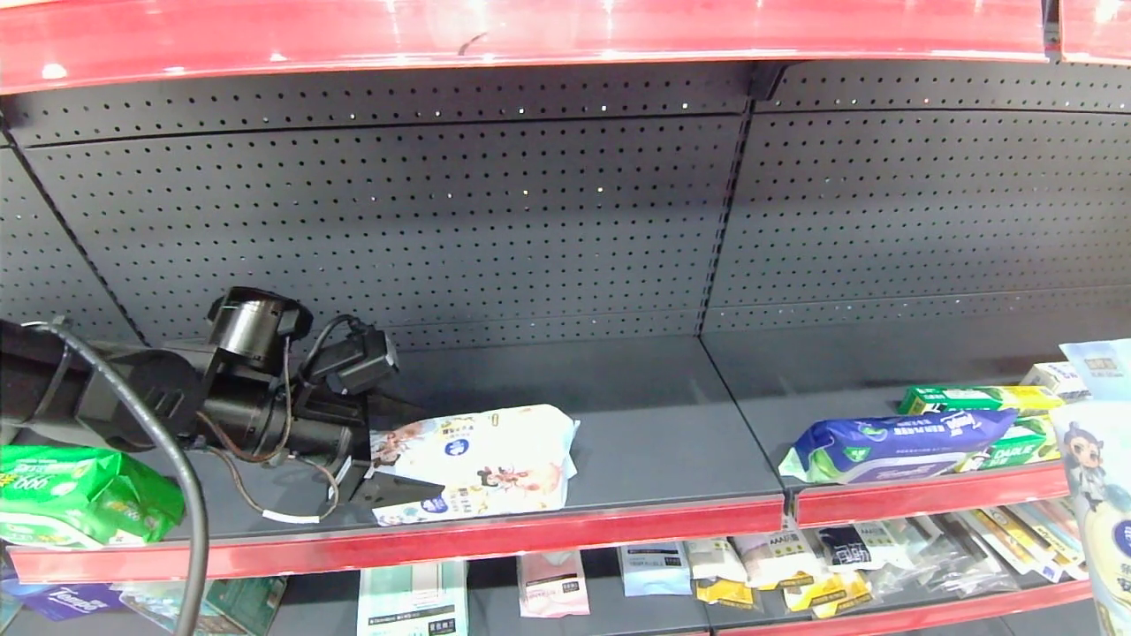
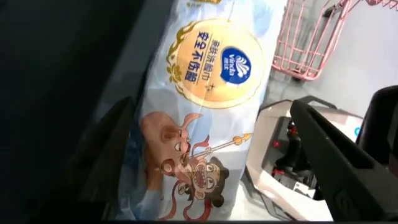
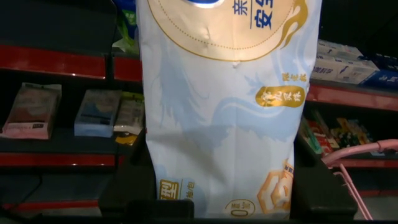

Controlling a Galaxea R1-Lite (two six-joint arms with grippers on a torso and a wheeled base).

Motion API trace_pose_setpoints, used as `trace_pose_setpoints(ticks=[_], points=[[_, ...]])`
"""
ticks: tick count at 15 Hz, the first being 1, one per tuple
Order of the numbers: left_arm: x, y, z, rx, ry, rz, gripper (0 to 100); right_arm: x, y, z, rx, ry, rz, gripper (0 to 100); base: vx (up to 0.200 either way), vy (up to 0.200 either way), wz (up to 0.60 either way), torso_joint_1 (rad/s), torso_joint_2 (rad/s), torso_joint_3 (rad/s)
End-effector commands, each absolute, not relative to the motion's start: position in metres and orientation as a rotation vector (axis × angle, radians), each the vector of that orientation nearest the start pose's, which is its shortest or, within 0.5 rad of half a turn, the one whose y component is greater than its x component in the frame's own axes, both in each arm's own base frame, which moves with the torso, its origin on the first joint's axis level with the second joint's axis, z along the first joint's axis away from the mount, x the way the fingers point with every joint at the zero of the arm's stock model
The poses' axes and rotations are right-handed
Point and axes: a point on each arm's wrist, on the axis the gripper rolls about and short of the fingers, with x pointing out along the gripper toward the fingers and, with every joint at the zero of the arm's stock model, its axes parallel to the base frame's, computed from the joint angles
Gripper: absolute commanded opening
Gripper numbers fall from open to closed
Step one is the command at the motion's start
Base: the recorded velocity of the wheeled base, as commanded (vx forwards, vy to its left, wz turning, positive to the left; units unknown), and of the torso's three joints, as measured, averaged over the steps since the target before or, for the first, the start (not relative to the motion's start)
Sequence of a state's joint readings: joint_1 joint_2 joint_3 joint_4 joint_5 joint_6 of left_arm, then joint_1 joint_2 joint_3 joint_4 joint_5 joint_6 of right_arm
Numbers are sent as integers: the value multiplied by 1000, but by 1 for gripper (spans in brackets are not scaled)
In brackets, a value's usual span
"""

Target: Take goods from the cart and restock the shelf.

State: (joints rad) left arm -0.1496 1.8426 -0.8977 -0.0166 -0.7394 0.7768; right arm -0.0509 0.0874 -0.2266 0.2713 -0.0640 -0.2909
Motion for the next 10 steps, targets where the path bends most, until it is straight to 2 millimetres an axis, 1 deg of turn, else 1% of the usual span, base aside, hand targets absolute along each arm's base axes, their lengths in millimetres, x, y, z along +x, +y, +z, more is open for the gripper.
trace_pose_setpoints(ticks=[1, 3, 4, 6, 7, 9, 10], points=[[295, -60, 122, 402, 508, -1115, 100, -34, 0, 109, -292, 157, -93, 0, 0, 0, 0, 0, 0, 0], [300, -61, 126, 401, 481, -1118, 100, -34, 0, 109, -292, 157, -93, 0, 0, 0, 0, 0, 0, 0], [313, -63, 131, 372, 431, -1083, 100, -34, 0, 108, -292, 160, -93, 0, 0, 0, 0, 0, 0, 0], [328, -74, 140, 282, 327, -1014, 100, -34, 0, 107, -290, 163, -91, 0, 0, 0, 0, 0, 0, 0], [332, -78, 144, 260, 284, -975, 100, -33, 0, 107, -292, 166, -91, 0, 0, 0, 0, 0, 0, 0], [344, -94, 148, 202, 191, -723, 100, -33, 0, 106, -290, 167, -86, 0, 0, 0, 0, 0, 0, 0], [346, -101, 149, 138, 145, -565, 100, -33, 0, 106, -290, 169, -84, 0, 0, 0, 0, 0, 0, 0]])
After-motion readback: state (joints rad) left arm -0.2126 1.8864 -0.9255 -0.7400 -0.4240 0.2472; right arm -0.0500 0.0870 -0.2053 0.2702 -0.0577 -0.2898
